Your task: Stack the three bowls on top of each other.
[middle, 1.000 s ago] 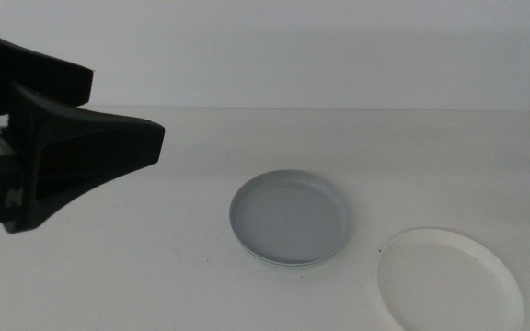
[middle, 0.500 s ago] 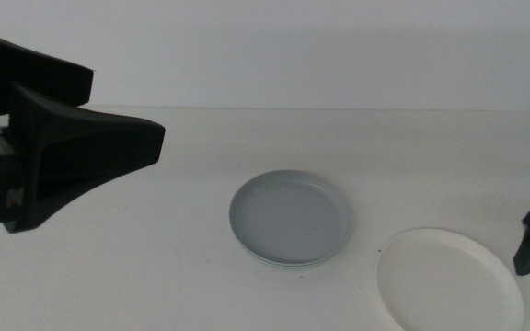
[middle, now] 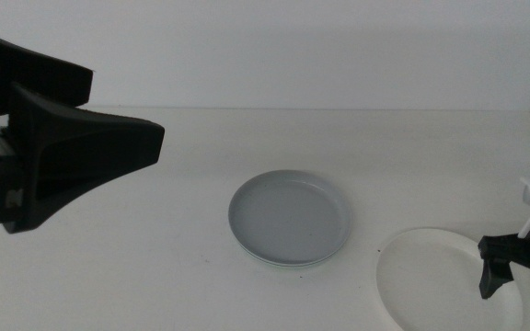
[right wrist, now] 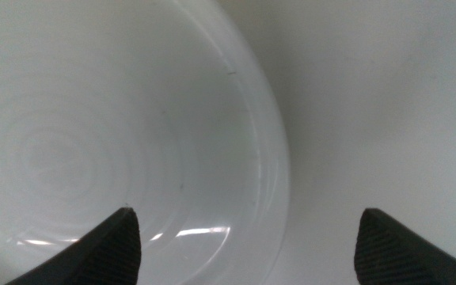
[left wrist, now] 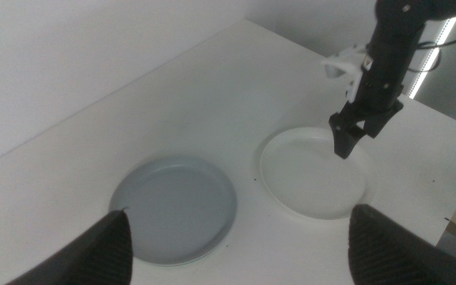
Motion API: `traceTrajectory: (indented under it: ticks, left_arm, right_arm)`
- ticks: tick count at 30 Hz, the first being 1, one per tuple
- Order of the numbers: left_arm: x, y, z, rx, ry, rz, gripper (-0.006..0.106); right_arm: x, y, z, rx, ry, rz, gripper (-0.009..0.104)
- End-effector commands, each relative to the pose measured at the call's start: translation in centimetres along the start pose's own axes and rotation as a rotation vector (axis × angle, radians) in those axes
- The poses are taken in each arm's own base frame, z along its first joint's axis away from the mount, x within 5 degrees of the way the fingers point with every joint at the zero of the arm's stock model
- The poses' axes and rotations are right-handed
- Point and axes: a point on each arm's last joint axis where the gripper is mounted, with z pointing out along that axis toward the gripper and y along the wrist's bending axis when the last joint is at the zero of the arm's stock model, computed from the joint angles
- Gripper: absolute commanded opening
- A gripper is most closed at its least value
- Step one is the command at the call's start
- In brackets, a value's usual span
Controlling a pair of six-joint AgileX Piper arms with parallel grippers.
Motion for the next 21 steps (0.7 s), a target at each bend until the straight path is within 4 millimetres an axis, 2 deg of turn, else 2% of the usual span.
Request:
traceTrajectory:
  ticks: [1, 8, 11, 16, 18, 21]
  left_arm:
    - [-0.2, -0.1, -0.2, -0.002, -0.017, -0.007, 0.094]
    - [-0.2, -0.1, -0.2, -0.002, -0.017, -0.007, 0.094]
    - [-0.2, -0.1, -0.2, -0.002, -0.017, -0.007, 0.094]
    - [-0.2, -0.1, -0.2, -0.002, -0.017, -0.007, 0.094]
    - [-0.2, -0.1, -0.2, -0.002, -0.017, -0.007, 0.094]
    - [-0.2, -0.1, -0.2, -0.002, -0.017, -0.007, 0.094]
  right_arm:
    - [-0.5, -0.3, 0.8, 0.008, 0.015, 0.003, 0.079]
    - [-1.2, -0.7, 2.9, 0.013, 0.065, 0.028, 0.066]
    - [-1.3, -1.5, 3.4, 0.006, 0.087, 0.062, 0.049]
    - [-1.5, -2.5, 3.5, -0.001, 0.090, 0.098, 0.010]
    - [-1.4, -2.6, 3.4, 0.002, 0.092, 0.100, -0.002]
    - [-1.1, -2.6, 2.9, 0.004, 0.101, 0.091, -0.003]
